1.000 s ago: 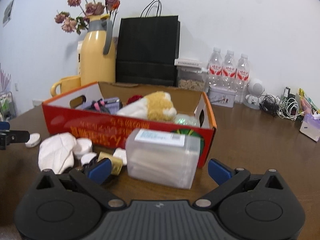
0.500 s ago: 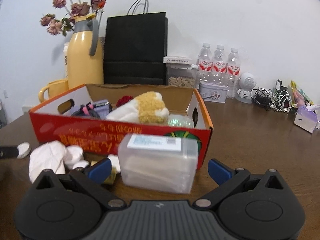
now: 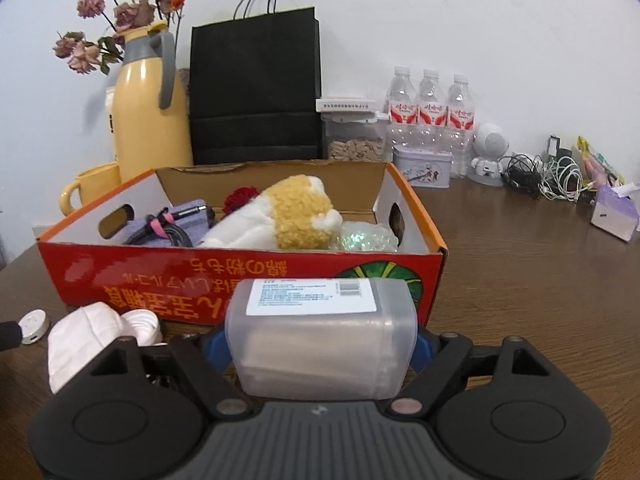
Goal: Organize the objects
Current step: 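Grasp the second white round cap with the left tool while the right tool lifts the container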
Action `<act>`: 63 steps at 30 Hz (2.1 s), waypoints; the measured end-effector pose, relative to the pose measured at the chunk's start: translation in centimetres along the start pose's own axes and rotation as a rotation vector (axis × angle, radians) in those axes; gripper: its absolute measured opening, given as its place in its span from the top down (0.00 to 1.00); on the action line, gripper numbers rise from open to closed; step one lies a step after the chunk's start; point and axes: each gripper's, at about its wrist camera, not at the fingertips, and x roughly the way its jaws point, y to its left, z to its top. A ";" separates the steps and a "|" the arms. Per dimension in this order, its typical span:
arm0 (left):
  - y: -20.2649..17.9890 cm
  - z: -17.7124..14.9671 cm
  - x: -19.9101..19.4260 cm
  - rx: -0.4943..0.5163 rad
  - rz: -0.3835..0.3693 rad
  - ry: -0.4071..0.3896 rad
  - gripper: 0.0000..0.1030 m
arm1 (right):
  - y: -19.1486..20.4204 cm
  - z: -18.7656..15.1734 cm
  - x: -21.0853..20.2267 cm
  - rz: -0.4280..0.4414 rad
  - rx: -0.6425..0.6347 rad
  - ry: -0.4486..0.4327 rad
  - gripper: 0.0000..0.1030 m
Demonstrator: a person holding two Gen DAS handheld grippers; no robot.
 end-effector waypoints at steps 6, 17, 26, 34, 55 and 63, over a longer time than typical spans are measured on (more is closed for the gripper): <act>0.3 0.1 0.3 -0.020 0.017 0.016 0.00 | 0.1 -0.2 -1.7 0.012 -0.017 -0.081 0.21; -0.7 0.4 1.6 0.022 0.059 0.062 0.00 | -0.8 -0.6 -4.4 0.042 -0.012 -0.164 0.21; -1.1 0.9 3.6 0.028 0.076 0.126 0.00 | -0.9 -0.7 -4.5 0.064 -0.007 -0.169 0.21; -0.4 1.3 4.1 -0.010 0.095 0.117 0.00 | -0.9 -0.8 -4.4 0.072 -0.008 -0.164 0.21; -2.2 2.2 0.3 0.049 0.032 -0.025 0.61 | -0.8 -0.8 -5.1 0.113 -0.011 -0.200 0.21; -5.5 7.2 -0.9 0.070 -0.070 -0.175 0.61 | -0.5 3.3 -5.5 0.144 -0.037 -0.284 0.21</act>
